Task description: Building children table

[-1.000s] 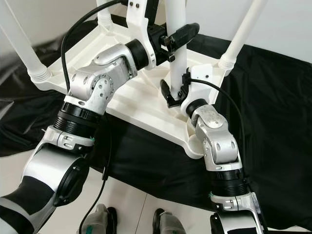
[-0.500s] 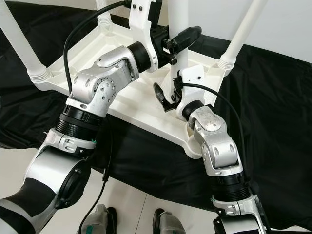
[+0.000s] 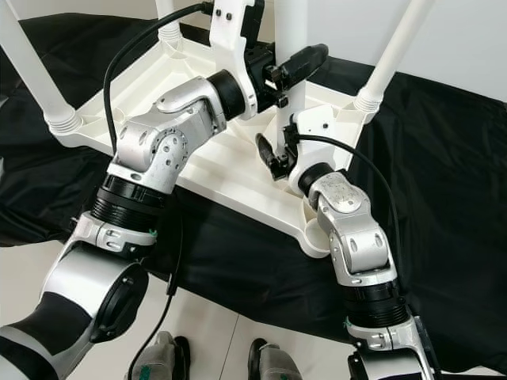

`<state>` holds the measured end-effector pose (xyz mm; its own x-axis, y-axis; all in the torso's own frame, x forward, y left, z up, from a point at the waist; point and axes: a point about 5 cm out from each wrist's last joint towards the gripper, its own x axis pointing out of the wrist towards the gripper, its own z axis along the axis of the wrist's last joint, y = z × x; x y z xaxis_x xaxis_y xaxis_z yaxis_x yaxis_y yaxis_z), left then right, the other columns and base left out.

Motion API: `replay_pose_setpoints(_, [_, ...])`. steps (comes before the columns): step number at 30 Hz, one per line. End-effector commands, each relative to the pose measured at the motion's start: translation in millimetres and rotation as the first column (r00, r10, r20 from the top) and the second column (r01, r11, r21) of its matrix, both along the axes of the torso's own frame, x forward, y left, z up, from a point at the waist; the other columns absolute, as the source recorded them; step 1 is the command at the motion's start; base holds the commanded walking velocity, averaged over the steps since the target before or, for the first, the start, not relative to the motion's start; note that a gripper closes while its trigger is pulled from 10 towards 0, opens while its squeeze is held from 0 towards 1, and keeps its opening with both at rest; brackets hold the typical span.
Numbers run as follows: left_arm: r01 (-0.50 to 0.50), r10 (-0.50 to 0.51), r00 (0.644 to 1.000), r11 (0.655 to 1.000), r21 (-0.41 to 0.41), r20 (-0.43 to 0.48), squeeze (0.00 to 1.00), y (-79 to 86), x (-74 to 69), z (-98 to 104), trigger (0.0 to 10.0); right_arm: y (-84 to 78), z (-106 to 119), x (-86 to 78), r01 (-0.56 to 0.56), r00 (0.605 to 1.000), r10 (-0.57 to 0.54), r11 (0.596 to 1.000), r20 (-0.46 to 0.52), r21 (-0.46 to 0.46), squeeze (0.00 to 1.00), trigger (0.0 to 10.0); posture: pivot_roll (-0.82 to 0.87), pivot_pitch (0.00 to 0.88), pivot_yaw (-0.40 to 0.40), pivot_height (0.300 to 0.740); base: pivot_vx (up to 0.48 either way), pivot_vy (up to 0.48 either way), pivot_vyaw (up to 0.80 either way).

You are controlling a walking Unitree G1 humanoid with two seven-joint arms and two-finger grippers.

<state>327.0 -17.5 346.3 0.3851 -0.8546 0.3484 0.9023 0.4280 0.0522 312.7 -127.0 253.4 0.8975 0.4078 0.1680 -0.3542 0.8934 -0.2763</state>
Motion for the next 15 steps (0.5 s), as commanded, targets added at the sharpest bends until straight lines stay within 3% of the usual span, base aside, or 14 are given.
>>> replay_pose_setpoints(1, [0.103, -0.102, 0.995, 0.994, 0.039, -0.021, 0.00, -22.4, -13.3, -8.1, 10.0, 7.7, 11.1, -3.4, -0.036, 0.998, 0.036, 0.999, 0.047, 0.000, 0.00, 10.0, 0.05, 0.168, -0.044, 0.740, 0.000, 0.000, 0.00])
replay_pose_setpoints(5, [0.104, -0.104, 0.994, 0.994, 0.040, -0.022, 0.00, -22.7, -13.5, -8.8, 10.0, 7.4, 11.4, -3.2, -0.033, 0.998, 0.033, 0.999, 0.047, 0.005, 0.00, 10.0, 0.05, 0.167, -0.044, 0.740, 0.000, 0.000, 0.00])
replay_pose_setpoints(6, [0.105, -0.104, 0.994, 0.994, 0.040, -0.023, 0.00, -22.9, -13.7, -9.3, 10.0, 7.1, 11.8, -3.0, -0.032, 0.998, 0.031, 0.999, 0.045, 0.013, 0.84, 10.0, 0.05, 0.167, -0.044, 0.740, 0.000, 0.000, 0.00])
replay_pose_setpoints(7, [0.105, -0.104, 0.994, 0.994, 0.040, -0.023, 0.00, -22.9, -13.7, -9.3, 10.0, 7.1, 11.8, -3.0, -0.032, 0.998, 0.031, 0.999, 0.045, 0.013, 0.84, 10.0, 0.05, 0.167, -0.044, 0.740, 0.000, 0.000, 0.00])
replay_pose_setpoints(8, [0.106, -0.105, 0.994, 0.994, 0.040, -0.023, 0.00, -23.1, -13.9, -9.7, 10.0, 7.4, 12.2, -3.2, -0.040, 0.998, 0.039, 0.999, 0.041, 0.030, 1.00, 10.0, 0.05, 0.168, -0.044, 0.740, 0.000, 0.000, 0.00])
replay_pose_setpoints(10, [0.108, -0.107, 0.994, 0.993, 0.039, -0.025, 0.00, -23.2, -13.8, -9.8, 10.0, 7.4, 13.3, -3.3, -0.040, 0.998, 0.039, 0.999, 0.041, 0.032, 1.00, 10.0, 0.05, 0.168, -0.044, 0.740, 0.000, 0.000, 0.00])
replay_pose_setpoints(11, [0.110, -0.109, 0.994, 0.993, 0.039, -0.024, 0.00, -23.4, -14.1, -9.8, 10.0, 7.1, 14.0, -3.4, -0.034, 0.999, 0.033, 0.999, 0.043, 0.030, 0.00, 10.0, 0.04, 0.167, -0.043, 0.740, 0.000, 0.000, 0.00])
replay_pose_setpoints(14, [0.111, -0.110, 0.994, 0.993, 0.039, -0.023, 0.00, -23.5, -14.4, -9.7, 10.0, 7.3, 14.4, -3.7, -0.037, 0.999, 0.035, 0.999, 0.042, 0.034, 0.00, 10.0, 0.04, 0.169, -0.044, 0.740, 0.000, 0.000, 0.00])
replay_pose_setpoints(15, [0.111, -0.111, 0.994, 0.993, 0.039, -0.022, 0.00, -23.5, -14.7, -9.6, 10.0, 7.1, 14.8, -4.0, -0.037, 0.998, 0.035, 0.999, 0.043, 0.034, 0.00, 3.9, 0.04, 0.170, -0.043, 0.740, 0.000, 0.000, 0.00])
